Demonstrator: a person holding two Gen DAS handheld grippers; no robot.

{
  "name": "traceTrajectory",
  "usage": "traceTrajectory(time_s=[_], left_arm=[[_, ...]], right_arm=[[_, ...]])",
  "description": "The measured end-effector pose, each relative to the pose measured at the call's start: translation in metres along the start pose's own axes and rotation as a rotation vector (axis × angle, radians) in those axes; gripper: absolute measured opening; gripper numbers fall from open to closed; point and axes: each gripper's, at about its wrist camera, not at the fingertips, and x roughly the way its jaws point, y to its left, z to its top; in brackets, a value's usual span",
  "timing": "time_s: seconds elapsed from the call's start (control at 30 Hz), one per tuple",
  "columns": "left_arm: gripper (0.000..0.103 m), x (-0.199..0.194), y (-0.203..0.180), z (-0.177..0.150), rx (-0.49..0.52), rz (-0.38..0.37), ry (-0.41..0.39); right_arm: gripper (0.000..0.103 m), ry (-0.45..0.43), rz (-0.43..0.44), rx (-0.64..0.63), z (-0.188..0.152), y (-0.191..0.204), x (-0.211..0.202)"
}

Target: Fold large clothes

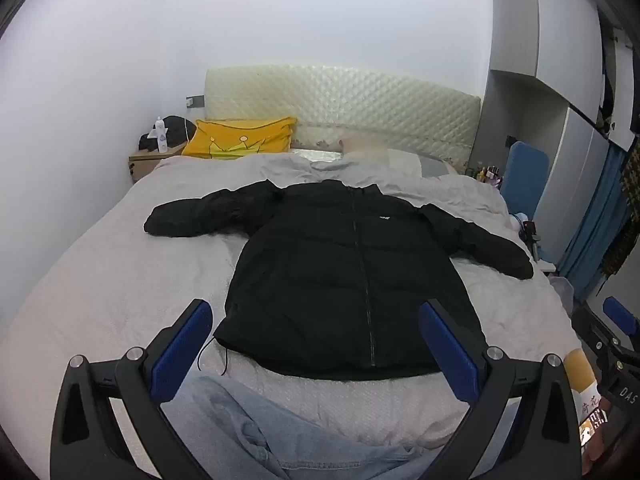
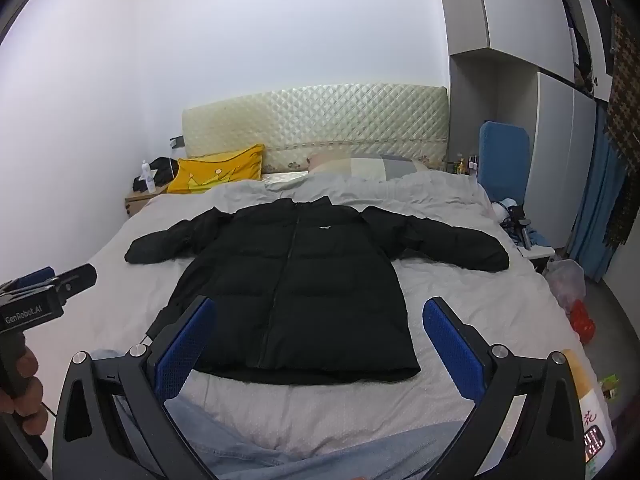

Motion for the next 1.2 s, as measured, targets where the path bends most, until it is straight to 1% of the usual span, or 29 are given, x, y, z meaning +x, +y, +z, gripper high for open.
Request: traceTrajectory(time_s=[0.03,0.27,0.33,0.53,1.2], left_arm=[[0.103,0.000,0.000,0.000,0.000,-0.001,0.001],[0.103,-0.008,-0.001,-0.009,0.000,-0.004,-0.010],[0.103,-0.003,-0.007,-0.009,0.005,-0.006,0.003],[0.103,0.004,-0.002,-0.002,0.003,-0.017,0.031],[0.103,0.007,-0.005,0.003,0.004,-0.027,0.037]], right_arm=[[0.103,0.018,-0.001,0.005,0.000,0.000,0.001],[0.103,0.014,-0.010,-0.003,0.003,0.002,0.001],[0.103,0.008,-0.009,-0.002,0.006,0.001,-0.003],[0.103,0.002,-0.006,-0.003,0.007,0.000,-0.008],[0.103,0.014,-0.005,-0.001,0.004,0.001,-0.001]])
